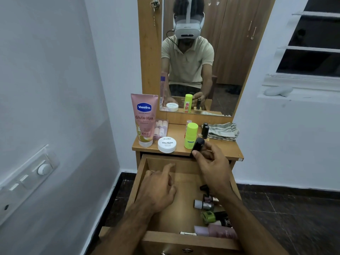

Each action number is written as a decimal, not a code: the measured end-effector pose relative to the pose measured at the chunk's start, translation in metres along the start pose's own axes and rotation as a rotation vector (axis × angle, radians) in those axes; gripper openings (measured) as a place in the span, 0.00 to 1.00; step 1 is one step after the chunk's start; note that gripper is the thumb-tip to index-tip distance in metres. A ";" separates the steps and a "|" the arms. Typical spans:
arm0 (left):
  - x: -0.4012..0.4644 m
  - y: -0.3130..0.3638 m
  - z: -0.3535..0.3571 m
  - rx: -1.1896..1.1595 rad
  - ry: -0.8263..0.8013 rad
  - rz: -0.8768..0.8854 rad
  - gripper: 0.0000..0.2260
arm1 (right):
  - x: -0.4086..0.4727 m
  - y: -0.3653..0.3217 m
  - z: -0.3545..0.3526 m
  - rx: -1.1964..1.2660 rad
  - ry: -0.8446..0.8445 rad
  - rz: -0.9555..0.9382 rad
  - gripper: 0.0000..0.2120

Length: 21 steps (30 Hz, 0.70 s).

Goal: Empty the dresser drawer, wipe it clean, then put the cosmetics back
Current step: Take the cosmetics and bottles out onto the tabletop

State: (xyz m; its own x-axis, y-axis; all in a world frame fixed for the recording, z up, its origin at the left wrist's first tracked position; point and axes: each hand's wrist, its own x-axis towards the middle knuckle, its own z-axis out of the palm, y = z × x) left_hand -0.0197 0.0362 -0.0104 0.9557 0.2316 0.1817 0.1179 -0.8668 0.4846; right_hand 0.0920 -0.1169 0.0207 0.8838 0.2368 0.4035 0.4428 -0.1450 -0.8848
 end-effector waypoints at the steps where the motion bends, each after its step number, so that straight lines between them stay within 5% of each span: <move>1: 0.000 0.000 0.000 0.003 0.000 -0.005 0.30 | 0.003 -0.001 0.002 -0.025 0.022 0.002 0.19; 21: -0.001 0.002 -0.002 0.012 0.004 -0.018 0.24 | 0.026 -0.008 0.028 -0.121 0.048 0.136 0.27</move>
State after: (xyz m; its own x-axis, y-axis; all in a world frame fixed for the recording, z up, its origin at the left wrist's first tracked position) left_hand -0.0214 0.0351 -0.0080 0.9524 0.2486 0.1763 0.1380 -0.8677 0.4776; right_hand 0.1074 -0.0828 0.0320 0.9416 0.1615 0.2954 0.3312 -0.2873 -0.8988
